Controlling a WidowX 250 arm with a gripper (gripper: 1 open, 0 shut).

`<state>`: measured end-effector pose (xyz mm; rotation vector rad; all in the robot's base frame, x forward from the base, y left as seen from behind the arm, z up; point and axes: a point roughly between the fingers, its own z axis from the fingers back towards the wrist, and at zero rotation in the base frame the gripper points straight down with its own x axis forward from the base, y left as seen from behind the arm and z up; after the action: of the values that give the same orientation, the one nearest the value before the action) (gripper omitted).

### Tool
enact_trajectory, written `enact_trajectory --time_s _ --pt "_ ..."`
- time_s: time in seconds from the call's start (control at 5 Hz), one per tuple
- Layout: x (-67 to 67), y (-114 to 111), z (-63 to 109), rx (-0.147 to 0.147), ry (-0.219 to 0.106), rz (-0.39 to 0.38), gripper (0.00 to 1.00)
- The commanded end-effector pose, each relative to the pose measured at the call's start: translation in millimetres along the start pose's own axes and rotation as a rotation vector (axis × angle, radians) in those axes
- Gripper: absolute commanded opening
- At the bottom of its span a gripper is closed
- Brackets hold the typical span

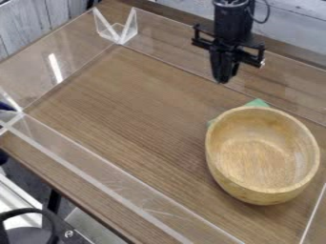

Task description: Put the green block in the brown bowl

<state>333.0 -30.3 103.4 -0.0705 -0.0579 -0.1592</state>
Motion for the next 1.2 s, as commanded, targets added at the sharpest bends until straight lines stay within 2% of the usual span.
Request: enact_trajectory --time_s 0.0,0.2,0.6,1.0 --pt "-4.9 -19.3 21.2 -0.008 -0.061 -0.043 0.00" --pt "-18.0 -38.7 13.1 -0.022 -0.045 -0.095 0.00" --pt "-44.2 -57.1 -17.1 -0.045 0.007 -0.147 0.00" --pt "-57.3 -70.1 -48.3 -0.063 0.052 -0.186 0.00"
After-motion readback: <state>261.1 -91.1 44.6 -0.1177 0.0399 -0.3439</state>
